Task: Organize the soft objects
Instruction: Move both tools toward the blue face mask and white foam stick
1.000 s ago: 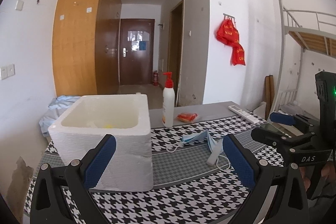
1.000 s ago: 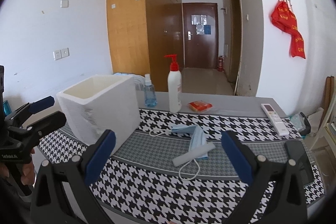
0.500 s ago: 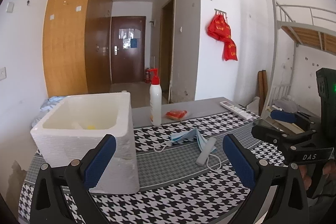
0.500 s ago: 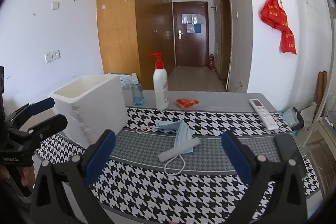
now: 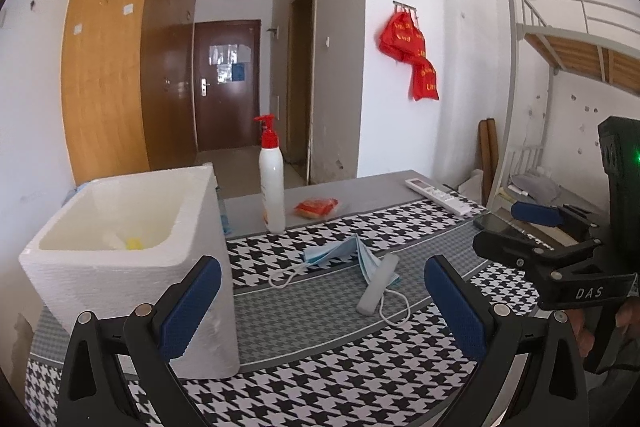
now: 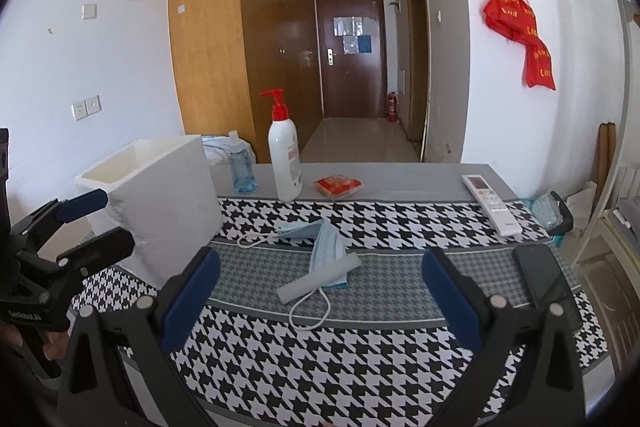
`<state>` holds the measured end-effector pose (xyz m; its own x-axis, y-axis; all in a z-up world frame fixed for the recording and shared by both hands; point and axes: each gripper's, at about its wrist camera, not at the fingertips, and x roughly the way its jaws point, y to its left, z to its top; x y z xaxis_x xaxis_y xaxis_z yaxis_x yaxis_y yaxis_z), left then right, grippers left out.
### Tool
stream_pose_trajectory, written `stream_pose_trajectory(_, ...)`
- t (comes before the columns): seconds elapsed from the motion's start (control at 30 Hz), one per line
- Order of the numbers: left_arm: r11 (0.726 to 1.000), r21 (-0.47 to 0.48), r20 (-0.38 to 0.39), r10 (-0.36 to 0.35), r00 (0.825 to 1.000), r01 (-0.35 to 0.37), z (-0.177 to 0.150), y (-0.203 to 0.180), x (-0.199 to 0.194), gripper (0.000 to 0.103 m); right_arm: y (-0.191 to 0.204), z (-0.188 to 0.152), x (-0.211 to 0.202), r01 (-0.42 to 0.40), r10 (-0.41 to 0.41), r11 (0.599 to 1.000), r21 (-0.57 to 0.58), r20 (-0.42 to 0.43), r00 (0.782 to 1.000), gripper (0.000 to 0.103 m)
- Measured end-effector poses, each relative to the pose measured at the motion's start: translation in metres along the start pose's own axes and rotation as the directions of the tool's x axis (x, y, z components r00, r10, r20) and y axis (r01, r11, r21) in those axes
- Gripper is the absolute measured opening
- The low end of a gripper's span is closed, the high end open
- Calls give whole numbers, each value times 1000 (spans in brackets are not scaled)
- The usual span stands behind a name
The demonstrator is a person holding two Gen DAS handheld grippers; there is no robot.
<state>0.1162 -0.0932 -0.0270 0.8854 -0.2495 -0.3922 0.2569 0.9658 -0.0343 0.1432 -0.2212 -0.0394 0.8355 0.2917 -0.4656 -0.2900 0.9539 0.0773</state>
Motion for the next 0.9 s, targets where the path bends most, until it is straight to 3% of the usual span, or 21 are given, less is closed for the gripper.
stream_pose_trajectory(0.9, 997, 60, -129, -31, 991, 39, -9, -18, 58, 102, -29, -8, 34, 23, -20, 999, 41, -79, 997, 102)
